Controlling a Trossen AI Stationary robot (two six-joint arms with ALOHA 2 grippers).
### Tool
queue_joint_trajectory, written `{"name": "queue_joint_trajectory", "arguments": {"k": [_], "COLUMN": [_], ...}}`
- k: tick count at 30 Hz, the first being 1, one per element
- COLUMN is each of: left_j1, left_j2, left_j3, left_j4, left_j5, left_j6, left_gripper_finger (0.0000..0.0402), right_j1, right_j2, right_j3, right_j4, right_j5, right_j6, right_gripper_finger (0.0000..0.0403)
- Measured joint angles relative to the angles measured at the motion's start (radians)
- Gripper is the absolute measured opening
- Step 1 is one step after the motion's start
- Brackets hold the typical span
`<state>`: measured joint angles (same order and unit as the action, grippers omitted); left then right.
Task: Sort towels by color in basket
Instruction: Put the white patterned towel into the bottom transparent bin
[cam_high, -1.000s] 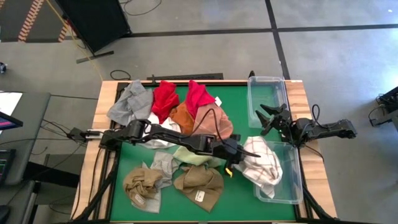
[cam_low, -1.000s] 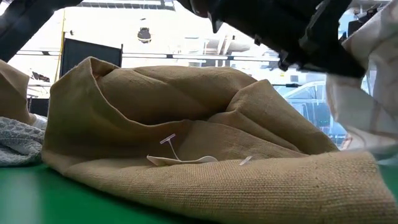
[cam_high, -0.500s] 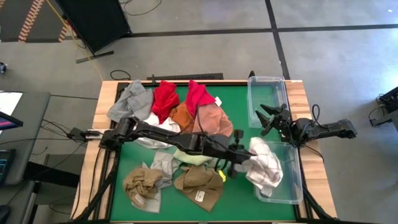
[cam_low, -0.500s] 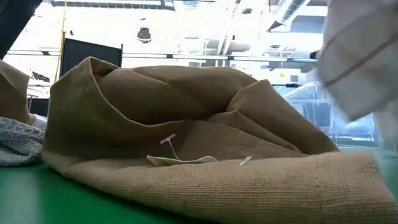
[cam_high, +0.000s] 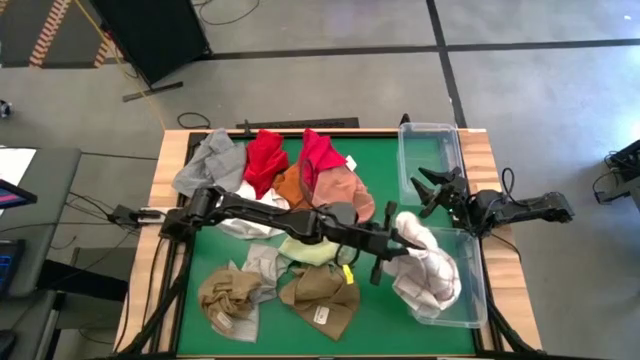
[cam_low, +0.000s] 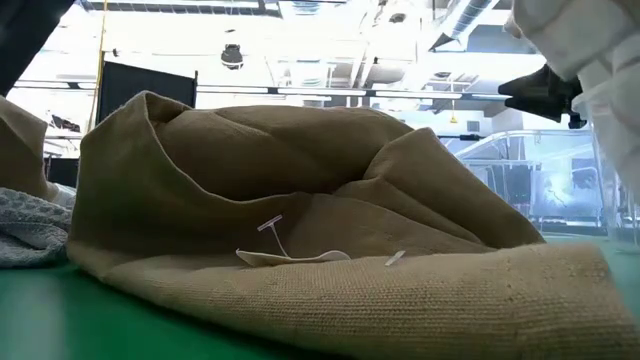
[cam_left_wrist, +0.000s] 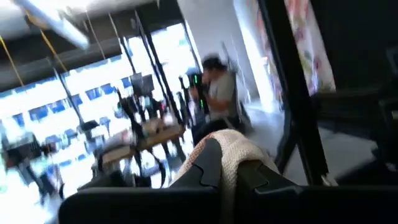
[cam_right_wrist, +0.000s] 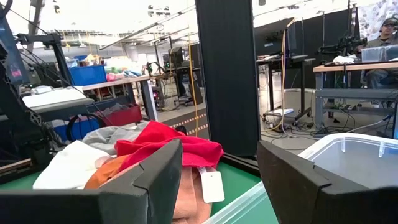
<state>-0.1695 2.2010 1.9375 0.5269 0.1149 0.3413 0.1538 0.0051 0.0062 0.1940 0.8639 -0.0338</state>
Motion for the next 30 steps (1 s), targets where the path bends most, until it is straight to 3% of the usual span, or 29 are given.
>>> {"name": "queue_joint_trajectory", "arguments": {"k": [6,16,18,26,30], "left_j1": [0.008,0.035,0.035,0.039,0.038], "left_j2": [0.093,0.356,0.367,0.386,0.386], "left_j3": [0.053,0.424,0.391,0.390,0.390], "left_j4": [0.067,-0.012,0.062,-0.125,-0.211], "left_j5": [0.053,0.173,0.176,0.176,0.177], "left_j6": [-0.034,-0.117,-0.109,-0.040,-0.021], "left_gripper_finger": [0.0000,0.0000,0.0000,0.0002,0.0045], "right_j1": [0.000,0.000,0.000,0.001,0.001], "right_j2": [0.000,0.000,0.000,0.000,0.000], "right_j3": [0.000,0.000,0.000,0.000,0.000], "right_j4": [-0.001,-0.002,-0.002,0.000,0.001], "right_j5": [0.000,0.000,0.000,0.000,0.000], "right_j6": [0.000,0.000,0.000,0.000,0.000], "right_gripper_finger": [0.0237,0.0237,0.0237,0.0237,0.0237]}}
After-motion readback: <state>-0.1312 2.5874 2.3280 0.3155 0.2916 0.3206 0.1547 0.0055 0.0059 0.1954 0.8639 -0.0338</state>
